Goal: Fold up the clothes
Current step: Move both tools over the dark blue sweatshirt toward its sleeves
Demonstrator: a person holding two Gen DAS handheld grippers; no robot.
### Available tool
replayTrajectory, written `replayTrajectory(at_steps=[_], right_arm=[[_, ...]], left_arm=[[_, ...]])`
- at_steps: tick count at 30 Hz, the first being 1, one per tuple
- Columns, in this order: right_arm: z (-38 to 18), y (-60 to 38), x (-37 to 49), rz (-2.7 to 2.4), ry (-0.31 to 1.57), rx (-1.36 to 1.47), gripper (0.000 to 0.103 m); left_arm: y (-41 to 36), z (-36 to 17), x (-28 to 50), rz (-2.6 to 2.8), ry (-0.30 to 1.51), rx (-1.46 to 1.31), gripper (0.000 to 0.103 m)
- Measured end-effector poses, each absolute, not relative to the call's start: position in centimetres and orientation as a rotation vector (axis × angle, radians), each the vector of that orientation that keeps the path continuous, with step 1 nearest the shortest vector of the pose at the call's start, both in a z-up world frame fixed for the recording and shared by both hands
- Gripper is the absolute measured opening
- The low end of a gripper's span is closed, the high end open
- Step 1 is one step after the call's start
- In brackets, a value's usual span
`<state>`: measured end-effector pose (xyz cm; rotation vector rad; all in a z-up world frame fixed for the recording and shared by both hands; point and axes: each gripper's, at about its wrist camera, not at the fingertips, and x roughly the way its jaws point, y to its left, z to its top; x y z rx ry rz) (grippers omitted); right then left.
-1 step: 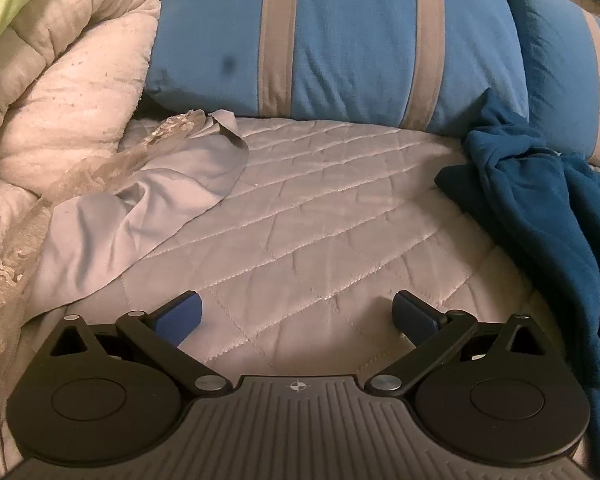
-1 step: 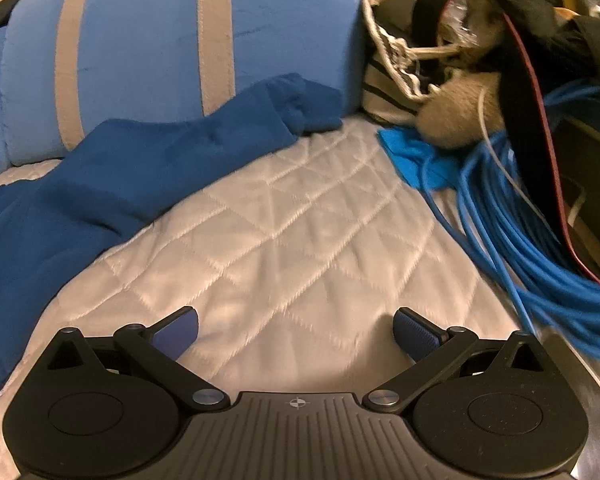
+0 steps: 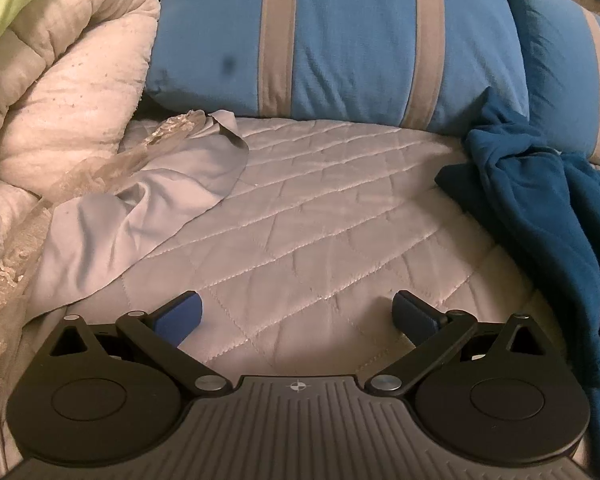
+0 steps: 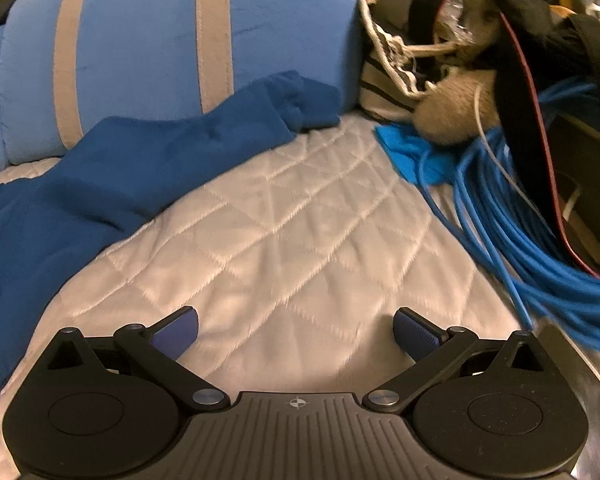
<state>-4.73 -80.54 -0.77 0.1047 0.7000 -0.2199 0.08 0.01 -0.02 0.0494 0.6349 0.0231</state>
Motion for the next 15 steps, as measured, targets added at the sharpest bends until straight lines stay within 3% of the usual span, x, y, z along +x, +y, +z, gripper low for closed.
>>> replayTrajectory(at_steps=[6,15], right_arm=[[-0.1,-78.7,-4.6,-0.142,0.618,0.080,0.103],[3.5,-72.6,-6.5,-0.078,0.655,0.071,0.103]], left_arm=[[-0.3,0.0,0.4,0.061,0.658,0.061,0.103],[-0.9,1.5,-0.9,0.073,0.747,0.048,0.103]])
